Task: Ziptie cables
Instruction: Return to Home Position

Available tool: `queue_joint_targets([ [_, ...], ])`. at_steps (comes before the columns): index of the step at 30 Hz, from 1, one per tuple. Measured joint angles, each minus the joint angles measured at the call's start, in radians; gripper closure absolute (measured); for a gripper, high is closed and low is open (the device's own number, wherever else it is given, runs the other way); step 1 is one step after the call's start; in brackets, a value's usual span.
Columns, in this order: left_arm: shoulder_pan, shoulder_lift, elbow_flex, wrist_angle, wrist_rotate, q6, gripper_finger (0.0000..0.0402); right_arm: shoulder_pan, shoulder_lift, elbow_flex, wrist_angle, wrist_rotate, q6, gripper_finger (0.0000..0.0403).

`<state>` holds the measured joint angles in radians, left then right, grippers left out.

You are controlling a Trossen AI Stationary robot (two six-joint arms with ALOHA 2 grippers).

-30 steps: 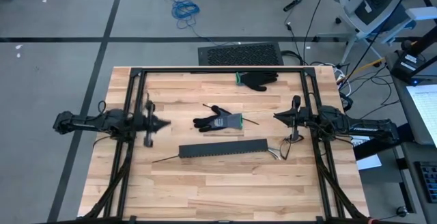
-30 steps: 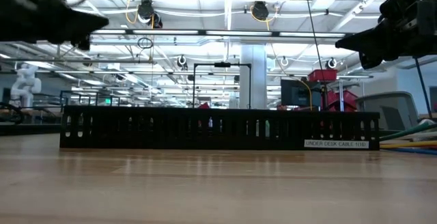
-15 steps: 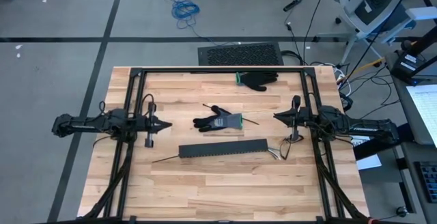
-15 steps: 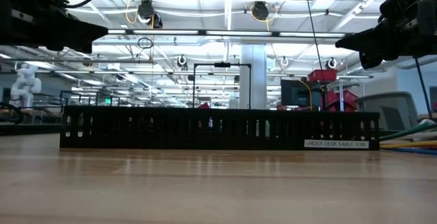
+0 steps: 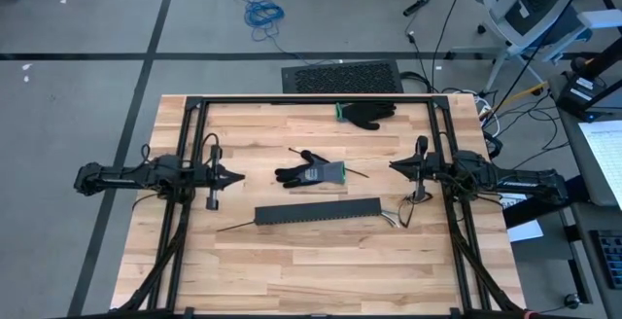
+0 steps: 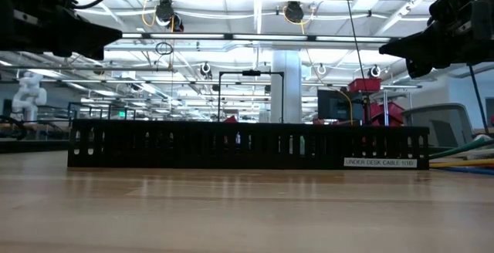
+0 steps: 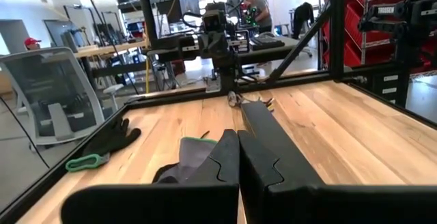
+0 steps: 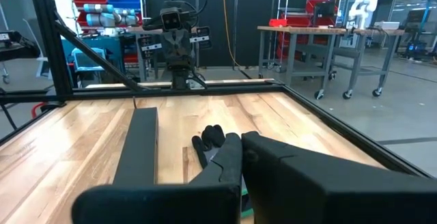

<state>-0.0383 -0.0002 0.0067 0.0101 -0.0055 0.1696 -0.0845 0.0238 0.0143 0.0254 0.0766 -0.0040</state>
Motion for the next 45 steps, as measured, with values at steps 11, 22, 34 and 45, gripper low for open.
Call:
queue_joint_targets([
  [11, 0.000, 0.000, 0.000, 0.004, -0.003, 0.000, 0.0402, 0.000, 0.000, 0.000, 0.000, 0.000, 0.000, 0.0403],
  [22, 0.000, 0.000, 0.000, 0.004, -0.003, -0.002, 0.0402, 0.181, -0.024, 0.001, 0.031, 0.197, -0.059, 0.0403],
  [34, 0.000, 0.000, 0.000, 0.004, -0.003, 0.000, 0.0402, 0.188, -0.022, 0.001, 0.031, 0.206, -0.060, 0.0403],
  [45, 0.000, 0.000, 0.000, 0.004, -0.003, 0.000, 0.0402, 0.188, -0.022, 0.001, 0.031, 0.208, -0.061, 0.0403],
])
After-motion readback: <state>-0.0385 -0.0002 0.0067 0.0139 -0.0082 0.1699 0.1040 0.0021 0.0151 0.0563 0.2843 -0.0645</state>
